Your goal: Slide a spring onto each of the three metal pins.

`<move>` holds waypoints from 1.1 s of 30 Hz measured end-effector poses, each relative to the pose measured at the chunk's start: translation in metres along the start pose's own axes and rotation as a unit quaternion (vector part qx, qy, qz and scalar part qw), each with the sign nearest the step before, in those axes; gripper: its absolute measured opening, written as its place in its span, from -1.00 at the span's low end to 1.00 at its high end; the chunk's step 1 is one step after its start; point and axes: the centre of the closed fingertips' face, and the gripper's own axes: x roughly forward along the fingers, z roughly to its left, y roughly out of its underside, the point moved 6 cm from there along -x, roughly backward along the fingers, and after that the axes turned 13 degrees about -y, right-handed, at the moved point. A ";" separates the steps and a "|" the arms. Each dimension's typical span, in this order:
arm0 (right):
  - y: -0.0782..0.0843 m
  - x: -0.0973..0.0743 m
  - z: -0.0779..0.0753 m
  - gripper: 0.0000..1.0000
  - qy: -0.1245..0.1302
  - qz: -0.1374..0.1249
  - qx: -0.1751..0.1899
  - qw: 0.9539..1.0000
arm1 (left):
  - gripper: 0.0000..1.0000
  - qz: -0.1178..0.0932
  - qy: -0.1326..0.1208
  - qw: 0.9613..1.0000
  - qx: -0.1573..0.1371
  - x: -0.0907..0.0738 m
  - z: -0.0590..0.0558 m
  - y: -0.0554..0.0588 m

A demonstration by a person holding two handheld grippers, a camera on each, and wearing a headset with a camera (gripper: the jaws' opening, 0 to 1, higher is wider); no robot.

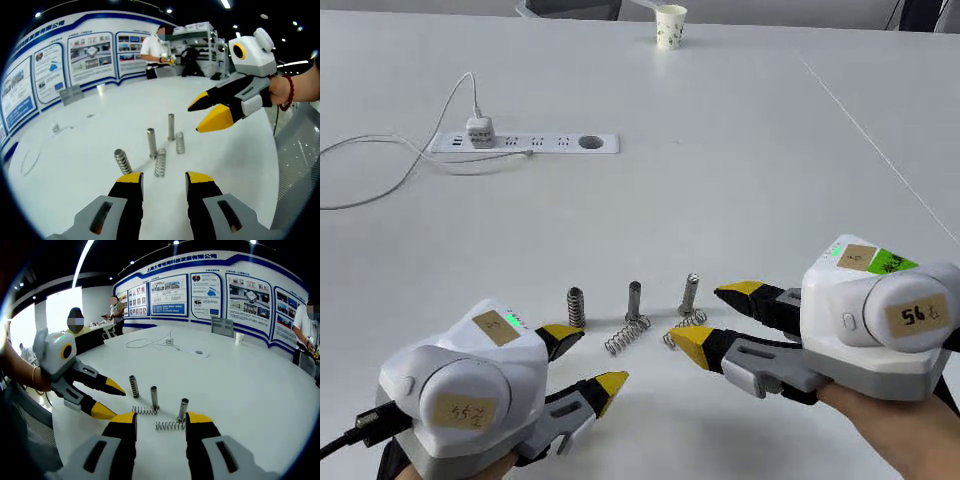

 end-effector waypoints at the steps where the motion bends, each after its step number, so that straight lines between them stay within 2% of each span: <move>1: 0.001 -0.001 0.000 -0.18 0.001 -0.001 0.003 1.000 | -0.32 0.001 0.000 1.000 0.000 0.002 0.000 0.000; 5: 0.003 -0.004 -0.001 -0.09 0.001 -0.006 0.010 1.000 | -0.36 0.007 -0.001 1.000 0.005 0.009 -0.001 0.001; 9: 0.008 -0.006 -0.001 -0.04 0.002 0.003 0.008 1.000 | -0.42 0.017 0.000 1.000 0.001 0.016 -0.001 0.003; 17: 0.013 -0.013 0.002 0.06 -0.003 -0.009 0.024 1.000 | -0.50 0.025 -0.005 1.000 0.009 0.026 -0.002 0.007; 25: 0.018 -0.020 0.000 0.09 0.004 -0.009 0.029 1.000 | -0.60 0.035 -0.001 0.999 0.016 0.037 -0.004 0.008; 33: 0.022 -0.023 0.000 0.09 0.008 -0.006 0.033 0.999 | -0.70 0.031 0.000 0.999 0.020 0.038 -0.005 0.005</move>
